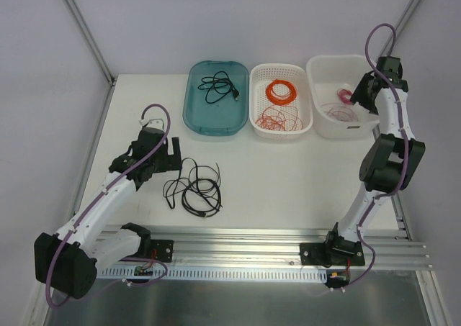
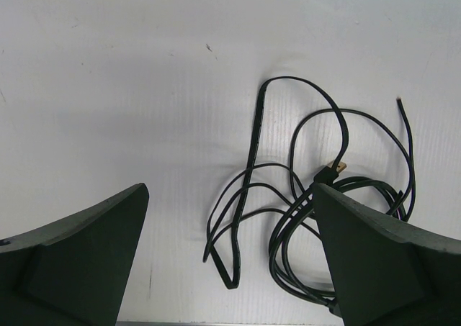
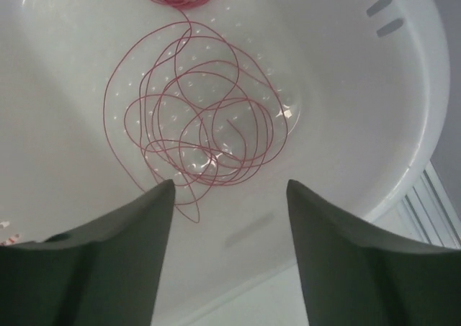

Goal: Untangle the cables

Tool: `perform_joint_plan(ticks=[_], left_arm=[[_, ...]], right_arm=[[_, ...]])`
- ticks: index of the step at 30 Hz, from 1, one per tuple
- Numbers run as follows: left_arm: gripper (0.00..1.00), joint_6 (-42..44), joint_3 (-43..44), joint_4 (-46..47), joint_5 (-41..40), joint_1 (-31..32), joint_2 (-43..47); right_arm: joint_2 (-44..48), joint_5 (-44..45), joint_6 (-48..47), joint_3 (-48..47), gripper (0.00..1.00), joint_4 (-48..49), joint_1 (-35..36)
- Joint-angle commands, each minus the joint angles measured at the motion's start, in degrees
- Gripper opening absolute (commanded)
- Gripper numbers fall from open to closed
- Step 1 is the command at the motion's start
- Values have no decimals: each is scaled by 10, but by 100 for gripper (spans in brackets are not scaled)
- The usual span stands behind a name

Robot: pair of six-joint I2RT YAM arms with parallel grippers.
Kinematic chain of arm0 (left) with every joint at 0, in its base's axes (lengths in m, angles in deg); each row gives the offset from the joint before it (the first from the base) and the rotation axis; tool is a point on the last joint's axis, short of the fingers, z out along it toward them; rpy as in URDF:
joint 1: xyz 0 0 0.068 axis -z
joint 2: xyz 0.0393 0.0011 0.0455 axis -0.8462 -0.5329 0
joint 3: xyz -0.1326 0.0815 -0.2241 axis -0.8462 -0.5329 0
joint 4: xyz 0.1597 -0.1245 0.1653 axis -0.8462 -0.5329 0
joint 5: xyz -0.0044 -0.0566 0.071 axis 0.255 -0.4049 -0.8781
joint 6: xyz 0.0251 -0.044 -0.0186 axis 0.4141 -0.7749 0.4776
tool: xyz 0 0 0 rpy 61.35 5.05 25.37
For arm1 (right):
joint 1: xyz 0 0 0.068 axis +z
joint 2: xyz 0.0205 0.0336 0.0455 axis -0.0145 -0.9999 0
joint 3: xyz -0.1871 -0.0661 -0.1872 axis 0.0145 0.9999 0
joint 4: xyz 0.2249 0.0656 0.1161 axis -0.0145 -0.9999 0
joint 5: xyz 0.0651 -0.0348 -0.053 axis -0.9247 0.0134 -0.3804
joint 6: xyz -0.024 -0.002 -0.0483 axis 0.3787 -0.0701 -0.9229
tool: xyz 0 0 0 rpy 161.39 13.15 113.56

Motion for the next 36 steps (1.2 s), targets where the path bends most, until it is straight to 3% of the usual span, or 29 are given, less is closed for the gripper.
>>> perform_joint_plan(ticks=[1,4,8,17,21,24,28,36], left_arm=[[99,6,3,2,17,-8,1],[99,3,2,2,33,-8,-1],[99,-10,1,2,56,-8,-9],[99,-39,8,-6,101,-8,-36],[95,-84,2,-6,112,-7,-51],[93,-134,4,-6,115,-6,-74],[90,-214,30,-6,107,5,-117],[78,-281,113,0,53,48,-256]], right_arm=[[70,-14,5,-21,71,-7,0],[131,-46,1,13,81,-9,7],[216,-77,-8,80,86,-25,47],[409,-129,69,326,87,57,275],[437,-137,107,432,85,120,425],[434,-105,123,459,85,134,507],[438,-86,144,508,85,163,560],[469,-65,156,568,85,184,600]])
